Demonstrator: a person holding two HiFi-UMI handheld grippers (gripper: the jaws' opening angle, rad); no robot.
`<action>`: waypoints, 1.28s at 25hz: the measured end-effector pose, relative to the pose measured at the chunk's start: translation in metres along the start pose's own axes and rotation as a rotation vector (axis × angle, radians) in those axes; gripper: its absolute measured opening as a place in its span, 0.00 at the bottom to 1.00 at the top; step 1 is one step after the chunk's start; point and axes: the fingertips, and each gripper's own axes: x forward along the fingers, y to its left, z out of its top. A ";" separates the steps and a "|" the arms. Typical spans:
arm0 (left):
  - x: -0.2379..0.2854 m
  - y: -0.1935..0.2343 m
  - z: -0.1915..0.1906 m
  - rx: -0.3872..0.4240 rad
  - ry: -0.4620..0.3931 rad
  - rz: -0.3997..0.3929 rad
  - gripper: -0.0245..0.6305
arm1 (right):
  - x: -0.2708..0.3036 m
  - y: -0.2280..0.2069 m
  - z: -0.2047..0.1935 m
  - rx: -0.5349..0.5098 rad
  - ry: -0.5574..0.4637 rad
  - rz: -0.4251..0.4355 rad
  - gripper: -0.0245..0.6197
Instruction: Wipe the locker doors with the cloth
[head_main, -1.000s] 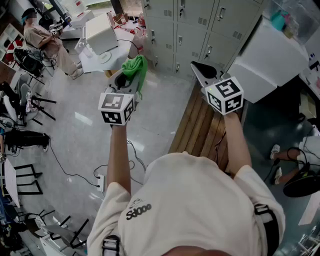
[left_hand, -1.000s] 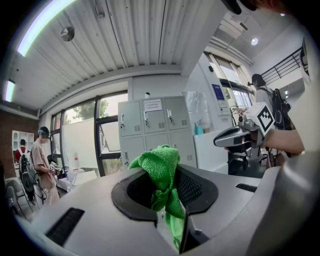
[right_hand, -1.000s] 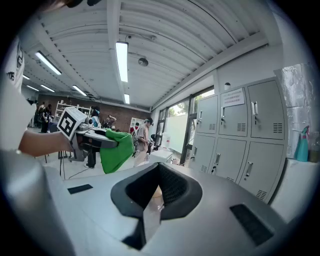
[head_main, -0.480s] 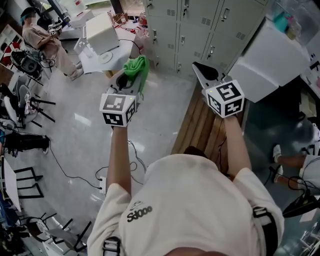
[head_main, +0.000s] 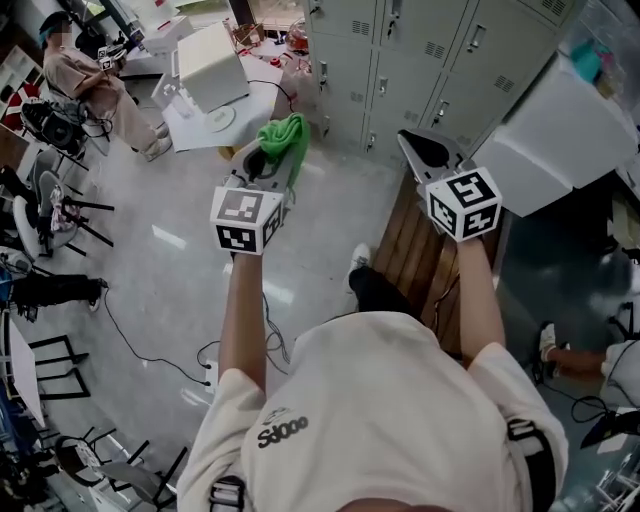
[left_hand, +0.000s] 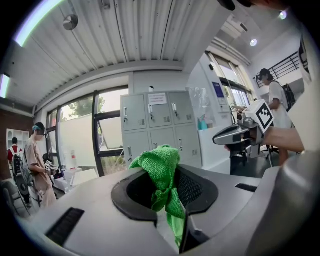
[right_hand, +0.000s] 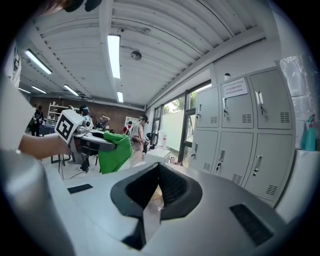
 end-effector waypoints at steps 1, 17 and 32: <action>0.009 0.009 -0.005 -0.001 0.007 0.004 0.20 | 0.013 -0.006 -0.003 0.000 0.003 0.003 0.05; 0.247 0.173 -0.073 -0.029 0.004 0.017 0.19 | 0.253 -0.170 -0.076 0.050 -0.007 -0.031 0.05; 0.392 0.285 -0.113 -0.050 0.026 -0.083 0.20 | 0.394 -0.217 -0.072 0.079 0.019 -0.122 0.05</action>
